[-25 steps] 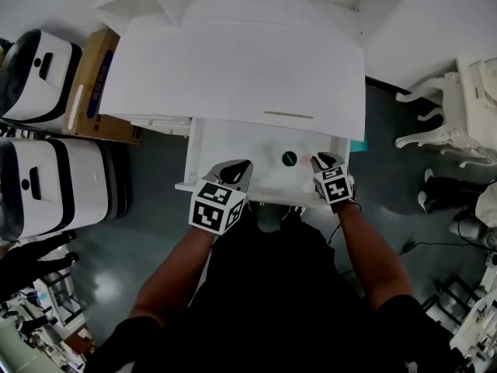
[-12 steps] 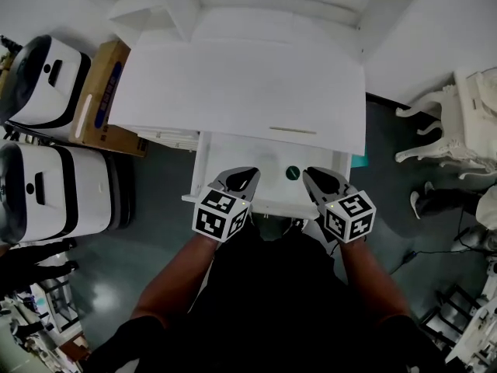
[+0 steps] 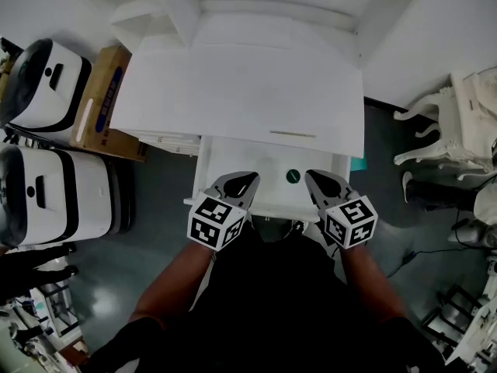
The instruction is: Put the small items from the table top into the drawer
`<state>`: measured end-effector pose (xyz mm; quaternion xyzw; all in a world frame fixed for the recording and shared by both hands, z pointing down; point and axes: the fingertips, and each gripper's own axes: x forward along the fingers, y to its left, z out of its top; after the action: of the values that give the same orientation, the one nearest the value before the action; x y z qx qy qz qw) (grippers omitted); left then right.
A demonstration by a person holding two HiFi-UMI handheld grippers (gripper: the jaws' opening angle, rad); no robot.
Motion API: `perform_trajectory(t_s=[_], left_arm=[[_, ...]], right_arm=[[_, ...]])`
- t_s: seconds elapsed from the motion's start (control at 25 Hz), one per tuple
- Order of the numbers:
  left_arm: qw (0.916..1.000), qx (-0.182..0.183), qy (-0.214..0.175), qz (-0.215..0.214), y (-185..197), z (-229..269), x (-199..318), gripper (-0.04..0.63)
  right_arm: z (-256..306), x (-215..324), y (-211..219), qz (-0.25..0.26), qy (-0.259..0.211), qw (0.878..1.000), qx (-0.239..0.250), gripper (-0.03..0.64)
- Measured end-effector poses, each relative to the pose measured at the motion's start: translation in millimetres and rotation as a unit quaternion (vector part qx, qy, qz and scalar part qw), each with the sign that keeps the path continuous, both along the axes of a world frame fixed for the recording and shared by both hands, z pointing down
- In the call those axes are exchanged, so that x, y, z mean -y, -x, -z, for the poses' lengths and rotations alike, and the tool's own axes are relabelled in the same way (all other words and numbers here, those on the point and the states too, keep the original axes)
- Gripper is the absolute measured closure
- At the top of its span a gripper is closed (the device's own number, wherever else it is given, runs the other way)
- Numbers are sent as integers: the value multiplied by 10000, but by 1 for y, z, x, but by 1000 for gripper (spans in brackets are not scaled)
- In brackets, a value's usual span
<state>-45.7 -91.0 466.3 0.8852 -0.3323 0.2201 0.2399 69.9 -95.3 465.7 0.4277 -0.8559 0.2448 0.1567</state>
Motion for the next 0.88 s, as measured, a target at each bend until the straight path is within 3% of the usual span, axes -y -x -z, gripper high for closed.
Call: perform_trajectory(t_s=[0.32, 0.88], left_arm=[[10000, 24, 10, -1, 0, 1, 1, 592], [10000, 74, 11, -34, -6, -4, 1, 592]], right_arm=[[2, -1, 0, -101, 102, 9996, 249, 590], [-4, 4, -5, -128, 30, 9999, 24, 589]])
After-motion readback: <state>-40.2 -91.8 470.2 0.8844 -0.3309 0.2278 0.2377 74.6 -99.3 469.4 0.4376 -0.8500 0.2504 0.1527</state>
